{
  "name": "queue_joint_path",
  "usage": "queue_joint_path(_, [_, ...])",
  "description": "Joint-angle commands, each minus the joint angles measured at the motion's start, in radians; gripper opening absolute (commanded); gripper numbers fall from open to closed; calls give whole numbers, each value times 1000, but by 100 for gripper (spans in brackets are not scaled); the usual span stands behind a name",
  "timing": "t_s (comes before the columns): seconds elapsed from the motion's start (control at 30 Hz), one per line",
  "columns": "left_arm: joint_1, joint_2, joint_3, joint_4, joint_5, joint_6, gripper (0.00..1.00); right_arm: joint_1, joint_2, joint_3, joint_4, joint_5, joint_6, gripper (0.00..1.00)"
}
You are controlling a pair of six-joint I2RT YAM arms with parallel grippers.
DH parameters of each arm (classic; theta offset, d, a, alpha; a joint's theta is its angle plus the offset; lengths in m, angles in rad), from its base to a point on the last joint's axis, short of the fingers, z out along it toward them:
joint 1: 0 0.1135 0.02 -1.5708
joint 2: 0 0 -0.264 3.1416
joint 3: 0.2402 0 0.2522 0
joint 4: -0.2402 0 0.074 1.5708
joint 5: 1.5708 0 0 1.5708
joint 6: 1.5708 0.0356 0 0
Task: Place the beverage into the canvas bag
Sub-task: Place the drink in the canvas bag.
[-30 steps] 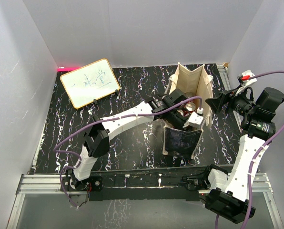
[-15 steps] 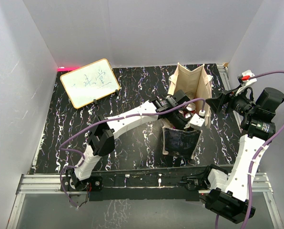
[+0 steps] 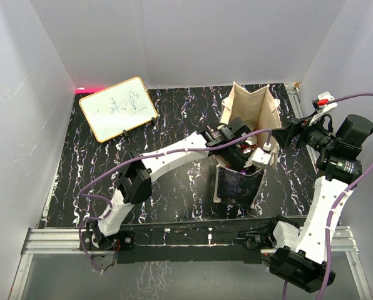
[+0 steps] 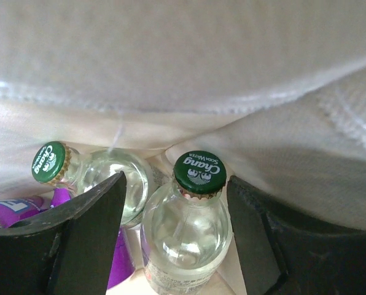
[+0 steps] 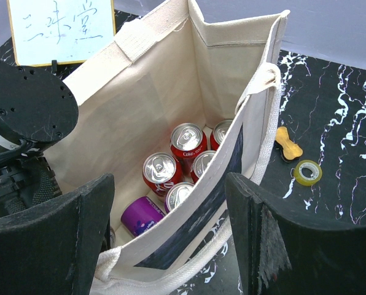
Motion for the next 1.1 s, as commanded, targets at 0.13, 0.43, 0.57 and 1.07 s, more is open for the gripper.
queue_joint_path(0.13, [-23, -105, -4, -73, -47, -44, 75, -6, -6, 30, 26, -14, 1, 75])
queue_joint_path(0.43, [-21, -195, -3, -60, -138, -45, 88, -6, 14, 55, -12, -7, -13, 75])
queue_joint_path(0.57, [-19, -242, -17, -34, -181, -55, 95, -6, 23, 68, -29, -6, -20, 75])
queue_joint_path(1.07, [16, -327, 62, 76, -395, -217, 97, -6, 50, 112, -59, -9, -22, 75])
